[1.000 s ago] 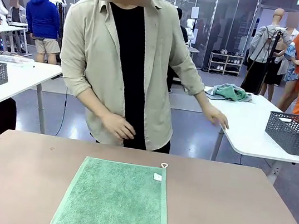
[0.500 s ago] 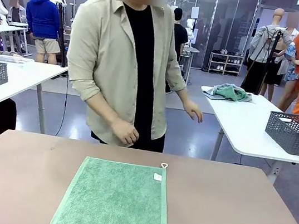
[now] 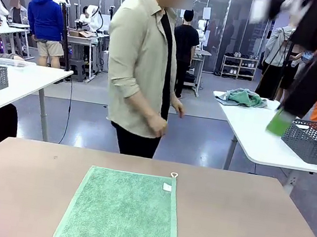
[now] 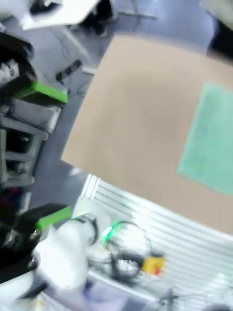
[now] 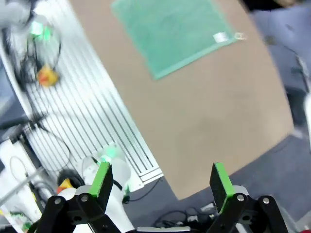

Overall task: Fold the towels and place them in the basket.
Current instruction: When a person lays out a Towel with hook on the table, fold it in half twice.

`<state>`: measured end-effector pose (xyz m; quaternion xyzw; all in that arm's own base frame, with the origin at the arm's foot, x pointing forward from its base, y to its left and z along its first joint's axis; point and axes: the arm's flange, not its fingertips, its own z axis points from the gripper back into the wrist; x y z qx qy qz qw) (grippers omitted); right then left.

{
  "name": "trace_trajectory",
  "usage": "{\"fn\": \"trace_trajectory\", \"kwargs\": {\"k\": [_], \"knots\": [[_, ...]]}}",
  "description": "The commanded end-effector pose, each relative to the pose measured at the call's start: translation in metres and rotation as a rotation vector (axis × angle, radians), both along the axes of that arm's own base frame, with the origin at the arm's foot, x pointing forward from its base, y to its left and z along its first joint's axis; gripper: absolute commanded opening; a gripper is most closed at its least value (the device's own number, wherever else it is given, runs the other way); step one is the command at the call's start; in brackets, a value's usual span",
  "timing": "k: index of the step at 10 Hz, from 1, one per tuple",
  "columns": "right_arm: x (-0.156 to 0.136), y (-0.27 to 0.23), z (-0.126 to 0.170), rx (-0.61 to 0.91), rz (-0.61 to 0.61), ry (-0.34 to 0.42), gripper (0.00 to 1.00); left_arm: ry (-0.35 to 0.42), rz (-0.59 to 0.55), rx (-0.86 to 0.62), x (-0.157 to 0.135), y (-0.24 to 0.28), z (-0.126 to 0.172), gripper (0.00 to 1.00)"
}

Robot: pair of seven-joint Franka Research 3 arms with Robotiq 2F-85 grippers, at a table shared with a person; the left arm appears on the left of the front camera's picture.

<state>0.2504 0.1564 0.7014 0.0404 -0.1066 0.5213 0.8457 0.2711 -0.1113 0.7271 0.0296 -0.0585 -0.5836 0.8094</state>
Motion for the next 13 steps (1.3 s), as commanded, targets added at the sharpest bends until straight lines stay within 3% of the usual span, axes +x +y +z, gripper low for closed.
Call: {"fn": "trace_trajectory", "kwargs": {"k": [1, 3, 5, 6, 7, 13], "knots": [[0.005, 0.009, -0.056, -0.036, 0.220, -0.042, 1.00, -0.001, -0.192, 0.099, -0.019, 0.012, -0.057, 1.00], [0.010, 0.027, -0.108, -0.006, 0.340, -0.047, 1.00, -0.026, -0.231, 0.129, -0.023, 0.008, -0.092, 1.00], [0.010, 0.027, -0.108, 0.001, 0.365, -0.073, 1.00, -0.068, -0.247, 0.123, -0.024, 0.004, -0.091, 1.00], [0.011, 0.026, -0.101, -0.025, 0.346, -0.053, 1.00, -0.032, -0.217, 0.173, -0.021, 0.005, -0.084, 1.00], [0.011, 0.038, -0.118, -0.036, 0.343, -0.048, 1.00, -0.006, -0.233, 0.127, -0.025, -0.001, -0.095, 1.00], [0.011, 0.038, -0.118, -0.036, 0.343, -0.048, 1.00, -0.006, -0.233, 0.127, -0.025, -0.001, -0.095, 1.00]]}}
